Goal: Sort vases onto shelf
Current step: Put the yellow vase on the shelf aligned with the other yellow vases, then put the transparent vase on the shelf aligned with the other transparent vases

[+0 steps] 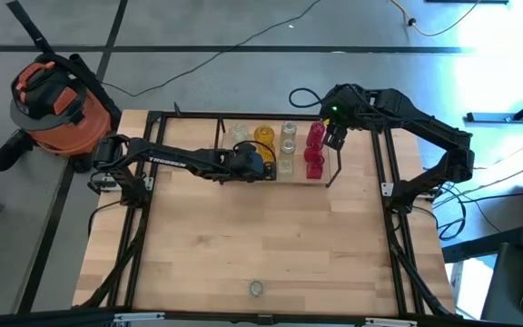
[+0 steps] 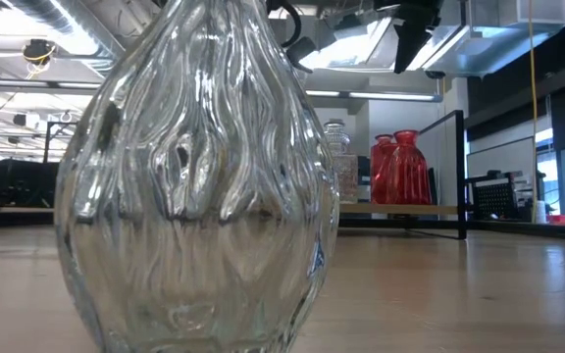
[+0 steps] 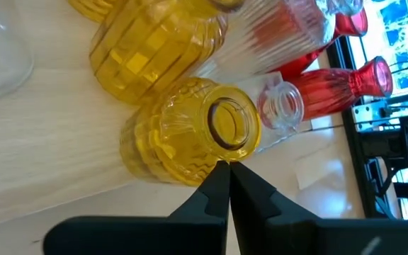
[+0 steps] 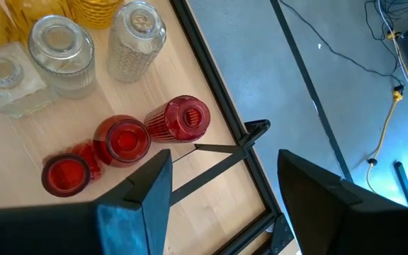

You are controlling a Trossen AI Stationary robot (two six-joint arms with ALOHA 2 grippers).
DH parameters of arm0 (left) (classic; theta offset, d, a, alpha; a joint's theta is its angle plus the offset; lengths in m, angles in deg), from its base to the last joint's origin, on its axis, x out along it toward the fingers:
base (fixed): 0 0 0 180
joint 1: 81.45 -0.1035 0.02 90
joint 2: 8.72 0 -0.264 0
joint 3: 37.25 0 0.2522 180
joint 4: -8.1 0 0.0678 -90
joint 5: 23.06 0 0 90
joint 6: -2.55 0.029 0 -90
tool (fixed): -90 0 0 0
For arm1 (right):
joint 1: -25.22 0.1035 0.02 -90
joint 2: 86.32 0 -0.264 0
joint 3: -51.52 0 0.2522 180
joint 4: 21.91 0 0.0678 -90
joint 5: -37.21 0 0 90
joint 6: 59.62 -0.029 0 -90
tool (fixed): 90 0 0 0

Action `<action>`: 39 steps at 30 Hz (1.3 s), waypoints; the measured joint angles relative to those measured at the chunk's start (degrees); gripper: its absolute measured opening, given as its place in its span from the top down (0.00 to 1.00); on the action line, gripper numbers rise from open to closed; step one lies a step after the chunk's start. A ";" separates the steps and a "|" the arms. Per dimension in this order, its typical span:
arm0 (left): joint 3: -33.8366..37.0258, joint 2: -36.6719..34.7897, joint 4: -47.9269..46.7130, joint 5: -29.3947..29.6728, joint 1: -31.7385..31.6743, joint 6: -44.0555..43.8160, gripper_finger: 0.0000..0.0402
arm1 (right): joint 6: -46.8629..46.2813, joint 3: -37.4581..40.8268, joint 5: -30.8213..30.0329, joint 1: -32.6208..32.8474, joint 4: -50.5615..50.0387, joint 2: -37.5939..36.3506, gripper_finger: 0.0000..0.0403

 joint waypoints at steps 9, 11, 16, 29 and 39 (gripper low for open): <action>-1.75 -4.89 -1.27 -0.12 0.97 1.80 1.00 | -0.11 0.00 0.00 0.00 -0.37 0.00 0.48; -2.92 -6.58 -2.71 1.17 0.99 2.77 1.00 | -0.11 0.00 0.00 0.00 -0.33 -0.01 0.48; -7.74 -9.48 -9.76 3.85 -0.36 7.40 1.00 | -0.09 0.00 0.02 0.00 0.23 -0.02 0.48; -12.59 -10.14 -29.64 -12.27 -3.48 23.34 1.00 | -0.07 0.00 7.64 0.00 0.61 -0.02 0.48; -12.55 -10.25 -29.40 -31.78 12.73 38.71 1.00 | 6.19 0.00 45.09 0.00 0.83 -0.31 0.48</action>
